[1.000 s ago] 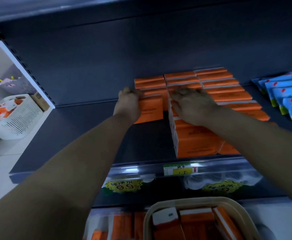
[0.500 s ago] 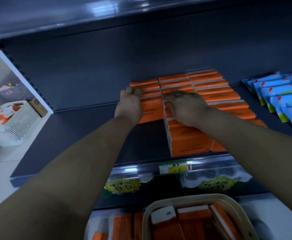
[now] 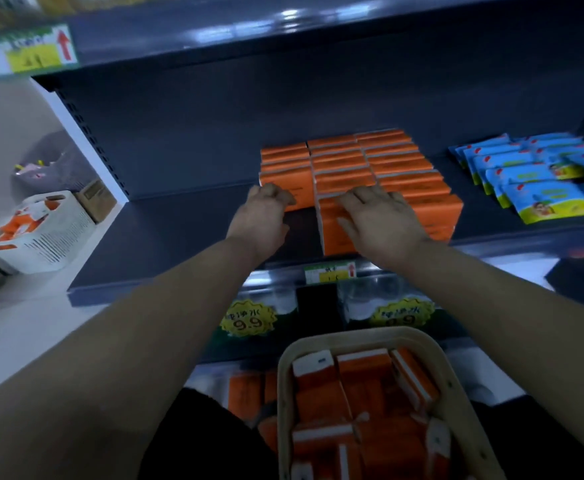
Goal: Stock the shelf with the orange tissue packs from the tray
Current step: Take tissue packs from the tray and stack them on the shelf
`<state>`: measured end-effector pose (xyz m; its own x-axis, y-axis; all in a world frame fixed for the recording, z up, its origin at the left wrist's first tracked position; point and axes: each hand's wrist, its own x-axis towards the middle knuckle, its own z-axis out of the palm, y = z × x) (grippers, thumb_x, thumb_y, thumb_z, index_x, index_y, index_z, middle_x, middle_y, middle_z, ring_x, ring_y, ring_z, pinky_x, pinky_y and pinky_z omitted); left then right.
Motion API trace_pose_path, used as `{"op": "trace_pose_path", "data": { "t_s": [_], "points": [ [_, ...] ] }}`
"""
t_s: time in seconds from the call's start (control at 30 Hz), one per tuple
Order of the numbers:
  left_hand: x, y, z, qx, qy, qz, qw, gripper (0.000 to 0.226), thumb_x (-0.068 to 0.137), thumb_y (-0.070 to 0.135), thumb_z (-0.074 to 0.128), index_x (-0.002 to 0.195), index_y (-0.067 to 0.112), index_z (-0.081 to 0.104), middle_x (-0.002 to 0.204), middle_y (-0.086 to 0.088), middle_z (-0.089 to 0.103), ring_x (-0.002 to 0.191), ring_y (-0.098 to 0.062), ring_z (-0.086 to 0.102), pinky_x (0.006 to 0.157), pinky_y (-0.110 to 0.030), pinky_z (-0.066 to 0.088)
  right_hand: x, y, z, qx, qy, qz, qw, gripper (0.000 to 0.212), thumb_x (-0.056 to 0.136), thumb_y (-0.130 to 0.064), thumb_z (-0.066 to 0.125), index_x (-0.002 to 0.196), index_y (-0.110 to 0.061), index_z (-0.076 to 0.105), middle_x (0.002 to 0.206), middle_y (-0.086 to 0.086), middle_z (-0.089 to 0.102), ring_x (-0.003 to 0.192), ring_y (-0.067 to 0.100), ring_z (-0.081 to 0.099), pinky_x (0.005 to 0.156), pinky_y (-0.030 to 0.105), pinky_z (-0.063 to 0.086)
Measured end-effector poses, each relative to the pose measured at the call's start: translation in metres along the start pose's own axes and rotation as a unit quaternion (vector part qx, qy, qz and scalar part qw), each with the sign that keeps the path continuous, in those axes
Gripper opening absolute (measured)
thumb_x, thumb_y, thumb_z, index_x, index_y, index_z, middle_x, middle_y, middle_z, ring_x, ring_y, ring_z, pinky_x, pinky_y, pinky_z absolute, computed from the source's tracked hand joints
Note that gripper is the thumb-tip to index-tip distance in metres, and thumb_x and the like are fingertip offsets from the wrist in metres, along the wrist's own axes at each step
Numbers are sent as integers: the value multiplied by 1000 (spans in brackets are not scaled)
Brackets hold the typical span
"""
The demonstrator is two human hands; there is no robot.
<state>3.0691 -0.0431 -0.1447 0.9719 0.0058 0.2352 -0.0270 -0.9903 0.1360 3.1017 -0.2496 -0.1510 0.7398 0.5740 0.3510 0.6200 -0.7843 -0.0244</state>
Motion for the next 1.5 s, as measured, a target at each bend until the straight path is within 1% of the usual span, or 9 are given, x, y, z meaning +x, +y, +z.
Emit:
{"op": "trace_pose_path", "data": {
  "t_s": [0.23,0.47,0.6,0.77,0.97,1.1,1.27,1.4,1.5],
  "points": [
    [-69,38,42,-35,-20,62,997,46,84,9,63,129,14,55,130,-7,50,117,-29,41,92,-38,44,-96,-1,24,-1,-1,-19,1000,29,91,-28,48,111,-12,62,104,11,61,99,33,57,78,43,42],
    [-121,56,110,-44,-152,45,986,48,87,15,63,133,17,50,134,-5,46,126,-25,41,100,-37,42,-166,21,79,-5,-153,21,988,34,94,-24,48,128,-20,49,126,4,52,120,25,45,94,39,36],
    [-135,57,141,-32,-198,32,979,46,89,17,61,133,20,48,133,-2,45,126,-23,39,101,-38,43,-186,33,108,10,-254,66,965,46,87,-28,58,130,-20,45,133,5,45,124,25,40,97,37,37],
    [-131,54,179,-7,-256,26,966,45,89,16,58,132,18,47,131,-5,46,119,-24,42,95,-36,45,-204,40,154,39,-348,110,930,67,90,-37,56,146,-19,25,148,10,29,133,29,34,102,42,40],
    [-118,56,200,5,-269,49,962,41,89,18,55,130,18,48,130,-5,49,117,-24,47,96,-37,44,-209,35,188,93,-402,182,892,62,96,-23,40,150,-16,10,143,18,33,122,37,43,95,48,45],
    [-115,52,208,-2,-283,45,958,40,89,18,56,129,18,49,129,-6,49,117,-24,46,96,-37,44,-209,27,203,61,-398,217,889,51,100,-23,33,147,-15,17,138,18,34,119,37,44,92,49,45],
    [-113,45,211,-27,-292,28,956,42,88,14,55,130,20,50,129,-4,48,118,-23,44,94,-36,45,-202,20,209,-8,-406,149,902,45,100,-24,32,144,-18,27,137,16,37,116,35,43,93,45,40],
    [-110,37,213,-23,-279,-13,960,43,87,5,56,128,15,51,125,-7,49,115,-25,47,86,-37,49,-192,20,207,0,-324,100,941,49,95,-29,45,141,-19,31,140,10,37,120,32,40,97,44,37],
    [-110,33,212,2,-262,-43,964,41,86,2,55,125,12,52,119,-9,53,108,-27,54,81,-38,50,-176,14,209,20,-321,36,946,65,87,-30,58,144,-19,27,146,6,34,131,27,35,101,43,30]
  ]
}}
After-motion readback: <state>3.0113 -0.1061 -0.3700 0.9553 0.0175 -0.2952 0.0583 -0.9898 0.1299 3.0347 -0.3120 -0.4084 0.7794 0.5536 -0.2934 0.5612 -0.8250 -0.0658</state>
